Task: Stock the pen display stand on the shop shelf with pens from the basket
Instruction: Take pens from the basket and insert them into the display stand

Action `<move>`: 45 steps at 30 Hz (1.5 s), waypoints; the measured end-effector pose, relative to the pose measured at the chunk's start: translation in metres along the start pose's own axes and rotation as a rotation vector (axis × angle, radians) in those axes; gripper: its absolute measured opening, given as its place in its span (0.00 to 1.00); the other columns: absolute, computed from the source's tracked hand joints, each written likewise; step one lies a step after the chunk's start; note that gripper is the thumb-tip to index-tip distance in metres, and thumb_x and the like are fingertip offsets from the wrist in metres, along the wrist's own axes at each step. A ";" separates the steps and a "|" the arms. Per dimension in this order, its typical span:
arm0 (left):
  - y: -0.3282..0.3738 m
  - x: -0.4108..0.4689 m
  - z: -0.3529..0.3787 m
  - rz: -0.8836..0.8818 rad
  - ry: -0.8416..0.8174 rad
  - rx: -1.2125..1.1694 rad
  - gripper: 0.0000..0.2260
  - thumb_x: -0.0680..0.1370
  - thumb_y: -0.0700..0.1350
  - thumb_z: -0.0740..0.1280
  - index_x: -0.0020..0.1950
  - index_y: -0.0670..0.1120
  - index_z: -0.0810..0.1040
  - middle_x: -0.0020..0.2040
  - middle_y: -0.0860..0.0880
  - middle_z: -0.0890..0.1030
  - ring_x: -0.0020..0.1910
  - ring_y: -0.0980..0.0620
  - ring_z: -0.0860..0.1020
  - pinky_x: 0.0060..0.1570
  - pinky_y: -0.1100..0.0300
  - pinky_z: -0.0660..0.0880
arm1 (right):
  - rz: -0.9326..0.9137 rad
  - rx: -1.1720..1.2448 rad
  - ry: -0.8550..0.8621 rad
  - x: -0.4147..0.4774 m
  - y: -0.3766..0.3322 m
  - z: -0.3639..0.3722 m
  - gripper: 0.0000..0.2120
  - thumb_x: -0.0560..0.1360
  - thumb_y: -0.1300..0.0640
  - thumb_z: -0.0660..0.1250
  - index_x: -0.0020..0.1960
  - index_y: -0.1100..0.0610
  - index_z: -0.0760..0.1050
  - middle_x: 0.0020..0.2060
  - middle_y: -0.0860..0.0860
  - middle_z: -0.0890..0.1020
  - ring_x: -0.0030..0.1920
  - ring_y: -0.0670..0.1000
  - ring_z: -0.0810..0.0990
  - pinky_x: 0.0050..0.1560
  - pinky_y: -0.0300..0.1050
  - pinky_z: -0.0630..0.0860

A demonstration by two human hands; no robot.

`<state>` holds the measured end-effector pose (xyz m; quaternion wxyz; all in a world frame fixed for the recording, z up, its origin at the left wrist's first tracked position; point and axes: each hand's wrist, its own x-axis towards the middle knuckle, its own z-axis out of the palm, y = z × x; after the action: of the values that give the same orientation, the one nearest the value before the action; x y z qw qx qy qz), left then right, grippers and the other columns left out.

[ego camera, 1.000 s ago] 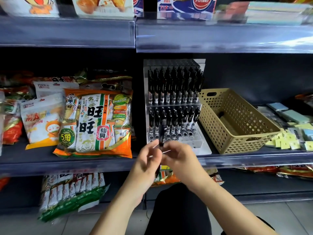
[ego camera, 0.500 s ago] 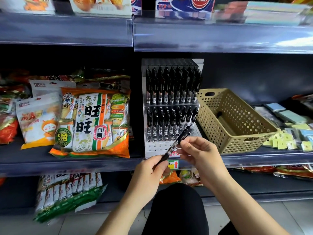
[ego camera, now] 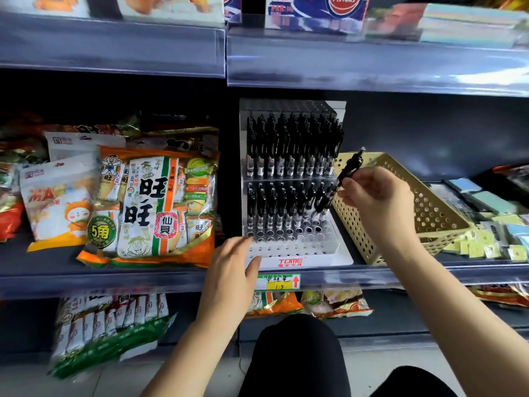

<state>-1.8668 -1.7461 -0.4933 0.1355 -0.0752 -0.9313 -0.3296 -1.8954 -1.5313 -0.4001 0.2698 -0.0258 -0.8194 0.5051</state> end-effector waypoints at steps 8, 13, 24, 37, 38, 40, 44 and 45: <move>-0.010 0.019 0.002 0.027 0.008 0.089 0.16 0.78 0.45 0.65 0.64 0.42 0.76 0.61 0.48 0.77 0.57 0.50 0.76 0.57 0.62 0.70 | -0.034 -0.206 -0.030 0.010 0.022 0.028 0.05 0.74 0.57 0.69 0.48 0.58 0.79 0.38 0.50 0.82 0.38 0.47 0.80 0.42 0.40 0.79; -0.013 0.023 0.004 0.063 0.020 0.121 0.11 0.76 0.42 0.68 0.58 0.41 0.81 0.55 0.47 0.81 0.50 0.49 0.80 0.51 0.59 0.75 | -0.032 -0.293 -0.110 0.007 0.031 0.038 0.04 0.75 0.60 0.68 0.47 0.59 0.79 0.36 0.49 0.80 0.34 0.41 0.75 0.32 0.27 0.66; -0.011 0.024 0.004 0.079 0.029 0.144 0.08 0.74 0.39 0.71 0.51 0.39 0.83 0.48 0.45 0.83 0.42 0.48 0.81 0.43 0.58 0.77 | -0.034 -0.484 -0.202 0.010 0.042 0.050 0.06 0.75 0.59 0.67 0.48 0.59 0.81 0.35 0.48 0.78 0.31 0.42 0.74 0.29 0.29 0.66; -0.014 0.024 0.007 0.064 0.060 0.141 0.09 0.76 0.41 0.69 0.54 0.40 0.83 0.51 0.45 0.83 0.46 0.47 0.81 0.45 0.61 0.73 | -0.008 -0.370 -0.178 -0.003 0.052 0.048 0.06 0.75 0.60 0.66 0.49 0.61 0.81 0.36 0.51 0.81 0.34 0.46 0.78 0.33 0.29 0.71; -0.014 0.024 0.007 0.063 0.061 0.141 0.09 0.75 0.40 0.69 0.53 0.39 0.83 0.51 0.45 0.83 0.45 0.47 0.82 0.44 0.60 0.74 | -0.002 -0.368 -0.180 -0.003 0.052 0.049 0.06 0.76 0.60 0.66 0.49 0.61 0.80 0.36 0.51 0.81 0.34 0.47 0.78 0.34 0.31 0.72; -0.015 0.024 0.007 0.064 0.061 0.145 0.09 0.75 0.41 0.70 0.53 0.40 0.83 0.50 0.45 0.83 0.45 0.47 0.82 0.44 0.59 0.76 | 0.005 -0.365 -0.192 -0.003 0.049 0.048 0.07 0.76 0.59 0.66 0.50 0.61 0.80 0.38 0.52 0.82 0.36 0.48 0.79 0.37 0.35 0.75; -0.015 0.022 0.005 0.049 0.066 0.159 0.10 0.77 0.43 0.68 0.55 0.43 0.83 0.54 0.49 0.82 0.47 0.50 0.81 0.40 0.63 0.72 | -0.048 -0.409 -0.155 -0.005 0.047 0.021 0.09 0.75 0.57 0.68 0.53 0.59 0.80 0.40 0.50 0.83 0.39 0.47 0.80 0.43 0.41 0.78; -0.016 0.022 0.004 0.051 0.069 0.165 0.09 0.77 0.43 0.67 0.55 0.43 0.83 0.55 0.50 0.82 0.47 0.51 0.81 0.39 0.63 0.71 | -0.086 -0.432 -0.125 -0.005 0.049 0.008 0.09 0.75 0.57 0.68 0.53 0.60 0.80 0.42 0.51 0.83 0.39 0.47 0.80 0.44 0.41 0.78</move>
<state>-1.8919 -1.7543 -0.4993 0.1817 -0.0761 -0.9479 -0.2504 -1.9061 -1.5150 -0.4461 0.2279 -0.0165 -0.9240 0.3065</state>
